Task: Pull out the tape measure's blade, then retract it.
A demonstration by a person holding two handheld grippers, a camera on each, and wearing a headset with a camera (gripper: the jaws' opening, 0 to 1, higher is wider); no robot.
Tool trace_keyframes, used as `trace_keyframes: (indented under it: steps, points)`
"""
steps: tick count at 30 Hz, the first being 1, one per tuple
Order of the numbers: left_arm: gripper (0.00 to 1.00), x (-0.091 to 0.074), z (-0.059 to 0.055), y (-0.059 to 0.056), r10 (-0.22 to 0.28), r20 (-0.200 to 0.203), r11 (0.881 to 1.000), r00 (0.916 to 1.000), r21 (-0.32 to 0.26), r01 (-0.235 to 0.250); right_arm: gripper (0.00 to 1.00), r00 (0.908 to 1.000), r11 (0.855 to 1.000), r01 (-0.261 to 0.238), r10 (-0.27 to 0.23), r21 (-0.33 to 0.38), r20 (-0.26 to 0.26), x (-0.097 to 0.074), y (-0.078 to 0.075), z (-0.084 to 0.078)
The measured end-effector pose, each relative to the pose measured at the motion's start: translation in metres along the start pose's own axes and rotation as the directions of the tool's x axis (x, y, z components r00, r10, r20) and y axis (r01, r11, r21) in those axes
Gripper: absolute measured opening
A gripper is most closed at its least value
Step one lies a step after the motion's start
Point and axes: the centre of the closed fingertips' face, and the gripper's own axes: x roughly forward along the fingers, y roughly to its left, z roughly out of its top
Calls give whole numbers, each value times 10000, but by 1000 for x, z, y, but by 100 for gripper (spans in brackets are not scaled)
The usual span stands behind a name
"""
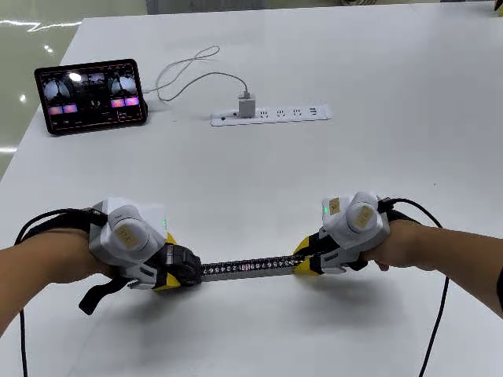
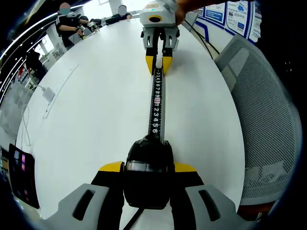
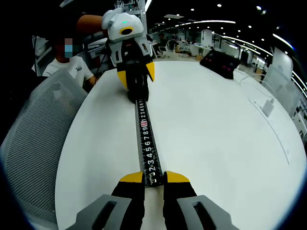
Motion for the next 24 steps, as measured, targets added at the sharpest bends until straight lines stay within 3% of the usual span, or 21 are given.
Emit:
trace_keyframes:
  steps: [24]
  points:
    - [32, 0, 0, 0, 31, 68, 10000, 10000, -73, -30, 10, 10000, 9999, -22, 23, 163, -49, -9, -2, -8]
